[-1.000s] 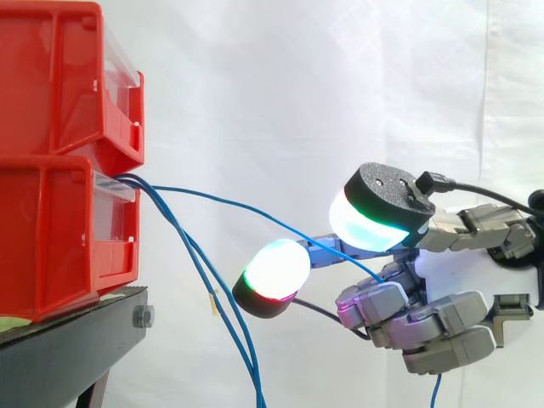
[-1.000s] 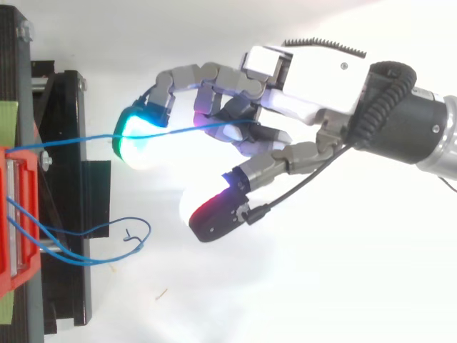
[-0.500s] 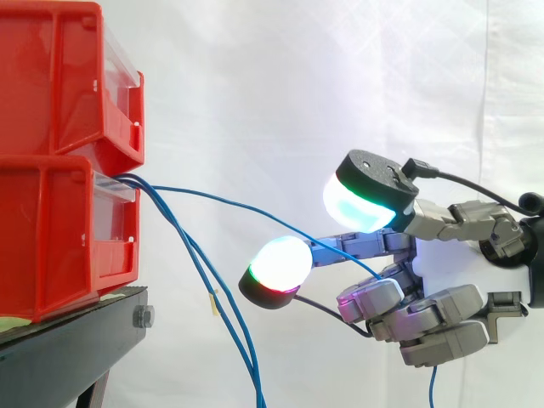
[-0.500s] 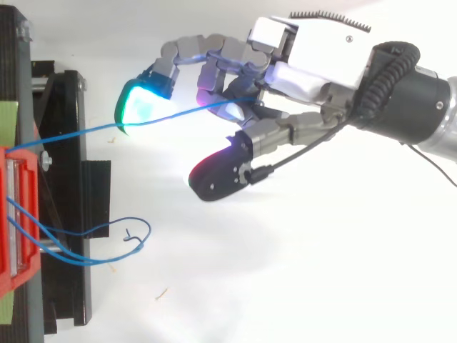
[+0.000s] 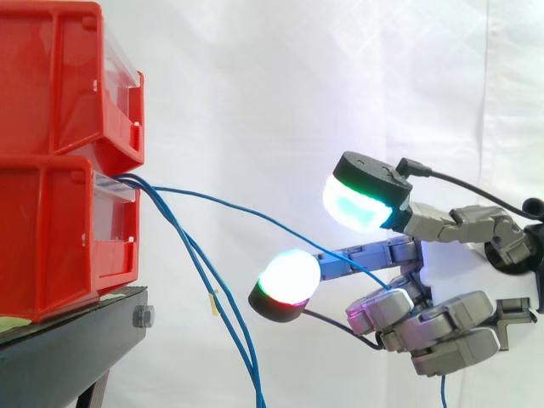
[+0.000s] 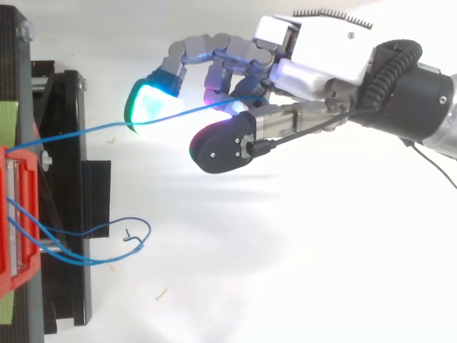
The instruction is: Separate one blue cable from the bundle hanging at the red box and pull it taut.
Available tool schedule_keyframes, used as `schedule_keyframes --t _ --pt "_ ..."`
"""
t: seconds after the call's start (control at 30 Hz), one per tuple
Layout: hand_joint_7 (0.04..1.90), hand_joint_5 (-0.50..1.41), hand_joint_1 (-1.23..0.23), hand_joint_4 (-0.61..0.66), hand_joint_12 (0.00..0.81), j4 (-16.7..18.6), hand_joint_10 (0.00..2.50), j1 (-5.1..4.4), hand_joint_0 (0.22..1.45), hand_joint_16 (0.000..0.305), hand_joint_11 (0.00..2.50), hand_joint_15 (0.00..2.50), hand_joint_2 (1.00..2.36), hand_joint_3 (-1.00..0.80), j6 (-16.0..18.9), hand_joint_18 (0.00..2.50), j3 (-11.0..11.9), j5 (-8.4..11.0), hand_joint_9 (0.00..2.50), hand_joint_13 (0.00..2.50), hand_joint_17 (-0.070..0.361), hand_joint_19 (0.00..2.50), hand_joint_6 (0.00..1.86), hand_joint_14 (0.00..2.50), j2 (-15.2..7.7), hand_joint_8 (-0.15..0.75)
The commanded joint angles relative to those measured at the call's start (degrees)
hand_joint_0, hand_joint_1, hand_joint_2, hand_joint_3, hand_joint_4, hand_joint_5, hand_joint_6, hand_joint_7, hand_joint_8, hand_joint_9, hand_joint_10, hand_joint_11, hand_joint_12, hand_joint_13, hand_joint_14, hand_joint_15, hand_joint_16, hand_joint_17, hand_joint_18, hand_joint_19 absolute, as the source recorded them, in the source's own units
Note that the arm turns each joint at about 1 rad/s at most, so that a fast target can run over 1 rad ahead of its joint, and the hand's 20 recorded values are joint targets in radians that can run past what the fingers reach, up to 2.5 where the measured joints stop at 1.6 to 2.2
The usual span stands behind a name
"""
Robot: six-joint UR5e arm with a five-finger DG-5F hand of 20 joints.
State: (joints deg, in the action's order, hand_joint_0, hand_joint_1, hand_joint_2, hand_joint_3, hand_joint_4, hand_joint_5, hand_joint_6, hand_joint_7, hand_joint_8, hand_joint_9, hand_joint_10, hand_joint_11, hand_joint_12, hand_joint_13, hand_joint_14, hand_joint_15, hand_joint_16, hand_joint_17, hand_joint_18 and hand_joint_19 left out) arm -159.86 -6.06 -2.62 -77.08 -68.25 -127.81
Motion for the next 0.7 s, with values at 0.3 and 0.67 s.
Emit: schedule_keyframes --t 0.3,0.67 --pt "1.11 -0.21 -0.68 -0.03 0.426 -4.6 2.50 0.00 0.58 0.049 1.50 0.88 1.00 -0.50 0.2 1.97 0.1 0.05 0.00 1.04 0.110 1.85 0.50 2.50 3.1 0.316" --pt "1.26 -0.18 -0.59 -0.05 0.429 -4.8 2.50 -0.44 0.63 0.048 1.61 0.99 1.01 -0.45 -0.5 1.99 1.5 0.84 0.14 1.09 0.107 1.90 0.50 2.50 3.1 0.325"
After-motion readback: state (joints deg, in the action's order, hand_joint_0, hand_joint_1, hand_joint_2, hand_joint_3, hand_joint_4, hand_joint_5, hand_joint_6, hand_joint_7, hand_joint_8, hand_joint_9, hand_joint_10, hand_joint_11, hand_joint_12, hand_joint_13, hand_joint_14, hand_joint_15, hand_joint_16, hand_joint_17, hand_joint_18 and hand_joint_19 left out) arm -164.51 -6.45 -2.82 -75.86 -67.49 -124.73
